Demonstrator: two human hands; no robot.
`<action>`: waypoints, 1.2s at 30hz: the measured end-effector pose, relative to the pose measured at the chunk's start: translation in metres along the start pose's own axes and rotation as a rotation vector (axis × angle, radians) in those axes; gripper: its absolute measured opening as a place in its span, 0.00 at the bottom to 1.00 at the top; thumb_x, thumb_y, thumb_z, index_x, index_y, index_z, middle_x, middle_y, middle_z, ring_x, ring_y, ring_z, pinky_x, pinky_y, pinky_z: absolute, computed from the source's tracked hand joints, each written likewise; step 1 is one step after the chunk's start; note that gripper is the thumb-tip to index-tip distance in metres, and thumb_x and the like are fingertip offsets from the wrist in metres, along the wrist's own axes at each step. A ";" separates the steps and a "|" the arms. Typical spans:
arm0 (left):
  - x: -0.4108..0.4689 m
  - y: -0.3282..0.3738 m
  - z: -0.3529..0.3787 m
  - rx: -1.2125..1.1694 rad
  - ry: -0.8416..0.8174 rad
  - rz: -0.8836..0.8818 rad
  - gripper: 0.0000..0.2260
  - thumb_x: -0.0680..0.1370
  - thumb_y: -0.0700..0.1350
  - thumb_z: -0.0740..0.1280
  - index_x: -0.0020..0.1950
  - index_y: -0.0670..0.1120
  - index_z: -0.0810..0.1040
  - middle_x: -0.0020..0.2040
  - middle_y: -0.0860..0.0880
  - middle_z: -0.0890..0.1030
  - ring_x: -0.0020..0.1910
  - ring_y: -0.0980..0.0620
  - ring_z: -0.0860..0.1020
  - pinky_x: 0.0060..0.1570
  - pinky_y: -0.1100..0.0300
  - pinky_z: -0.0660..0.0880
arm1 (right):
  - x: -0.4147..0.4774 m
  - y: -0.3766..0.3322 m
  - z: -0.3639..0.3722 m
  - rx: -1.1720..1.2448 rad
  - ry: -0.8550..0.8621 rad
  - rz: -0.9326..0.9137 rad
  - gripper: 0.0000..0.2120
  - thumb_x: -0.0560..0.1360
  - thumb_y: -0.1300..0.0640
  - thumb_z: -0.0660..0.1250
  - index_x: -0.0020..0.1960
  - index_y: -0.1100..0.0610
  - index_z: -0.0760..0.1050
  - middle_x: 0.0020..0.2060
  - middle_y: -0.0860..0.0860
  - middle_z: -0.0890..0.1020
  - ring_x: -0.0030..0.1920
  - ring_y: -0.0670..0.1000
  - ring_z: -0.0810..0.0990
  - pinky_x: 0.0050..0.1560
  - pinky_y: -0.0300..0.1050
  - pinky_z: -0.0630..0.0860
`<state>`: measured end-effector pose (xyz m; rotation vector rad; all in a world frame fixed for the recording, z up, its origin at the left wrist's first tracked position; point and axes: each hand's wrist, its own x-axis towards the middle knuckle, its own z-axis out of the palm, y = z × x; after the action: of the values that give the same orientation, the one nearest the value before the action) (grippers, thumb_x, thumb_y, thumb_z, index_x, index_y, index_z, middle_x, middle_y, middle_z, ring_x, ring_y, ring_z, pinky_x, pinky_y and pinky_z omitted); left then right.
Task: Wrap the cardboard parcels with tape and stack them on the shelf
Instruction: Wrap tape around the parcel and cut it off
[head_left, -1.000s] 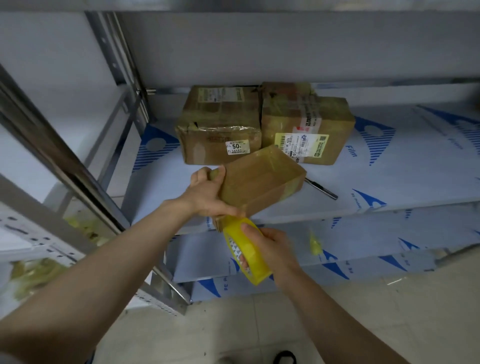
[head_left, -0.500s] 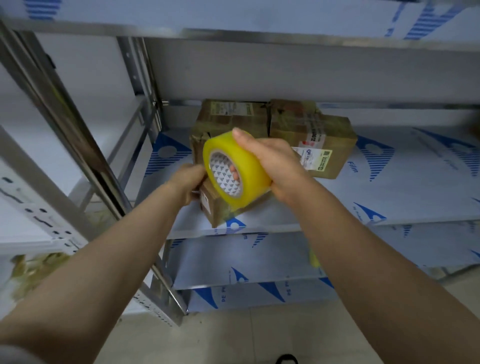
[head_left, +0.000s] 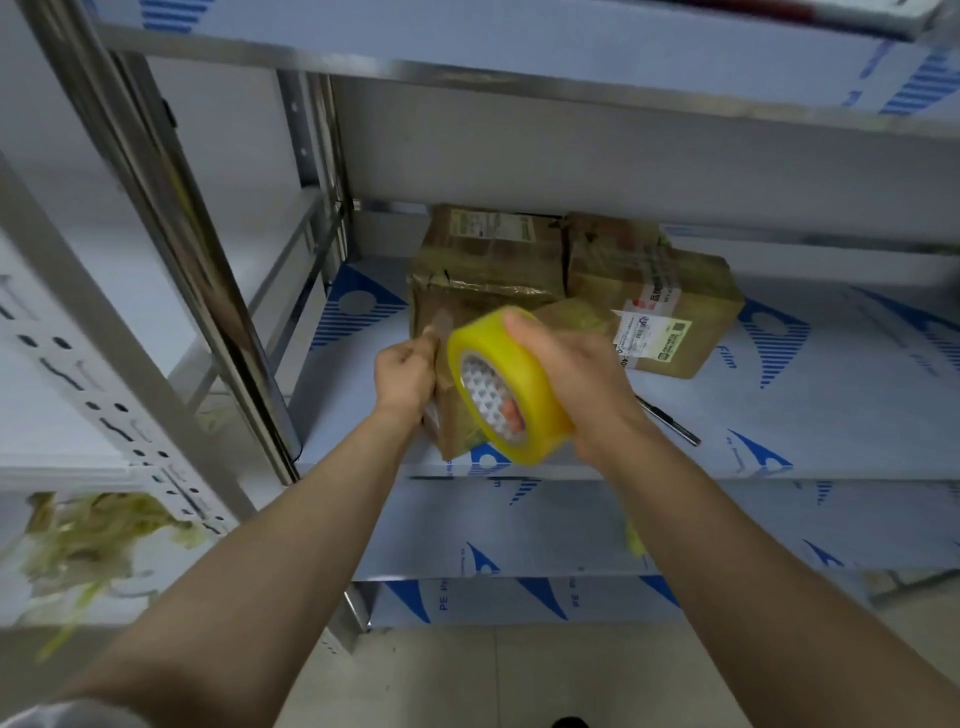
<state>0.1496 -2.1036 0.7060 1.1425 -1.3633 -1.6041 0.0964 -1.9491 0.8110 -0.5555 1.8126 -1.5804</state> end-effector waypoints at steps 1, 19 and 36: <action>0.000 0.000 0.000 0.000 -0.007 0.013 0.17 0.80 0.47 0.64 0.33 0.42 0.70 0.33 0.42 0.72 0.33 0.48 0.70 0.37 0.58 0.68 | -0.008 0.010 -0.005 0.050 0.005 0.031 0.17 0.71 0.47 0.72 0.33 0.59 0.76 0.21 0.50 0.78 0.20 0.46 0.78 0.21 0.36 0.73; 0.022 0.045 0.038 1.469 -0.105 0.660 0.24 0.81 0.61 0.52 0.48 0.45 0.80 0.50 0.43 0.81 0.51 0.41 0.79 0.40 0.57 0.66 | -0.005 0.073 -0.011 0.289 -0.013 -0.012 0.18 0.74 0.56 0.71 0.26 0.56 0.76 0.22 0.54 0.76 0.20 0.52 0.73 0.23 0.41 0.74; 0.033 0.047 0.019 0.714 -0.151 0.157 0.21 0.77 0.62 0.62 0.36 0.47 0.79 0.35 0.51 0.79 0.38 0.51 0.78 0.43 0.57 0.74 | 0.002 0.077 -0.019 0.304 -0.001 0.030 0.17 0.73 0.56 0.71 0.26 0.55 0.78 0.23 0.51 0.78 0.21 0.48 0.76 0.22 0.38 0.73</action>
<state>0.1198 -2.1361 0.7478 1.2742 -2.1659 -1.1235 0.0899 -1.9234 0.7361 -0.3846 1.5323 -1.7902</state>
